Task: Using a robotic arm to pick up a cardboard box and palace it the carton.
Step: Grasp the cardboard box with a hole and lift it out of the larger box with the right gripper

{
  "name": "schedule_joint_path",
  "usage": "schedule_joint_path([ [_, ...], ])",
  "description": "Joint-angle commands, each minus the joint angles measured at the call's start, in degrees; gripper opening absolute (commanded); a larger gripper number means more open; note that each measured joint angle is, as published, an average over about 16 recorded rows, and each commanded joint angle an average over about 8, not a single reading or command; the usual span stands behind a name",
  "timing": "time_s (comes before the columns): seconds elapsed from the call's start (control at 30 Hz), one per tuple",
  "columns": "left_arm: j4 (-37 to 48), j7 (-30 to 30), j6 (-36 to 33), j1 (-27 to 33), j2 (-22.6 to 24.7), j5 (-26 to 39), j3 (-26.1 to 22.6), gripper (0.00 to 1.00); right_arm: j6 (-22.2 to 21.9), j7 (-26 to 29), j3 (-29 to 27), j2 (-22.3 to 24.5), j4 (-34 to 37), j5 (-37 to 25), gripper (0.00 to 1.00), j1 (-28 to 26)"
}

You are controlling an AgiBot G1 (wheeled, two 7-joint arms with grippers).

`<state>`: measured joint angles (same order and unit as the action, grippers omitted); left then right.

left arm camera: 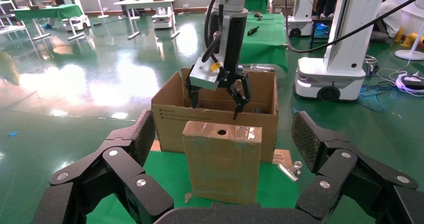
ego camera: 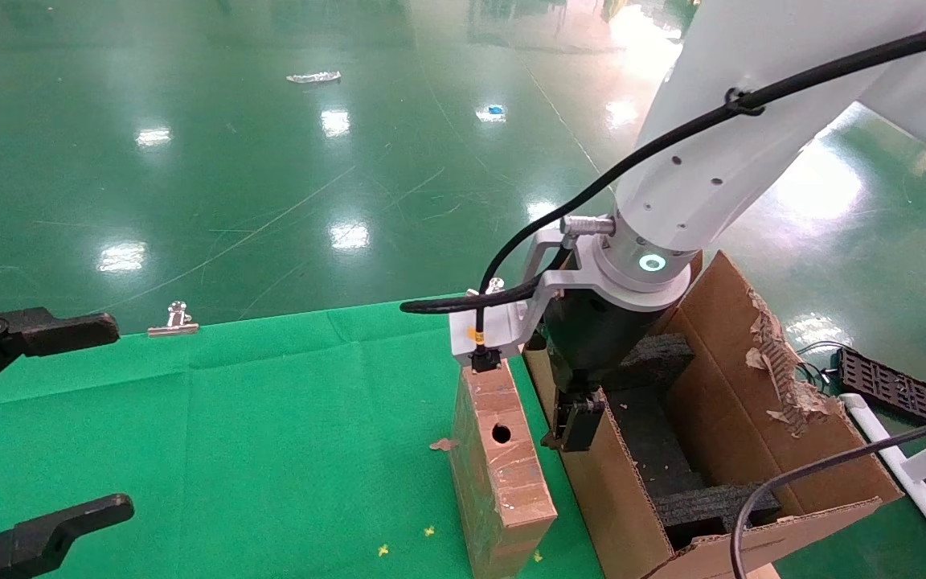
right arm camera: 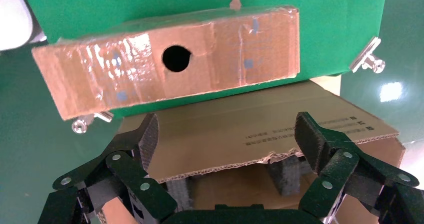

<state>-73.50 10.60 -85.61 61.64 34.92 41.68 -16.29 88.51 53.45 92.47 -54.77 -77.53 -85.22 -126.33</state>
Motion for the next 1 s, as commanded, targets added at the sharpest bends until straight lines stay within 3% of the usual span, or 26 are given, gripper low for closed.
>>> schedule_joint_path([
  [0.03,0.00,0.00,0.00,0.00,0.00,-0.01,-0.01,1.00,-0.56,1.11,1.18,-0.53,-0.13,-0.25,1.00,-0.59],
  [0.33,0.00,-0.02,0.02,0.01,-0.02,-0.03,-0.04,1.00,-0.53,17.19,0.74,3.44,5.69,9.28,1.00,0.19],
  [0.57,0.00,-0.04,0.03,0.02,-0.03,-0.05,-0.07,1.00,0.39,26.96,2.42,2.44,15.03,11.96,1.00,1.76],
  [1.0,0.00,-0.06,0.05,0.03,-0.05,-0.09,-0.12,1.00,-2.63,28.25,3.36,-0.30,21.81,13.06,1.00,6.15],
])
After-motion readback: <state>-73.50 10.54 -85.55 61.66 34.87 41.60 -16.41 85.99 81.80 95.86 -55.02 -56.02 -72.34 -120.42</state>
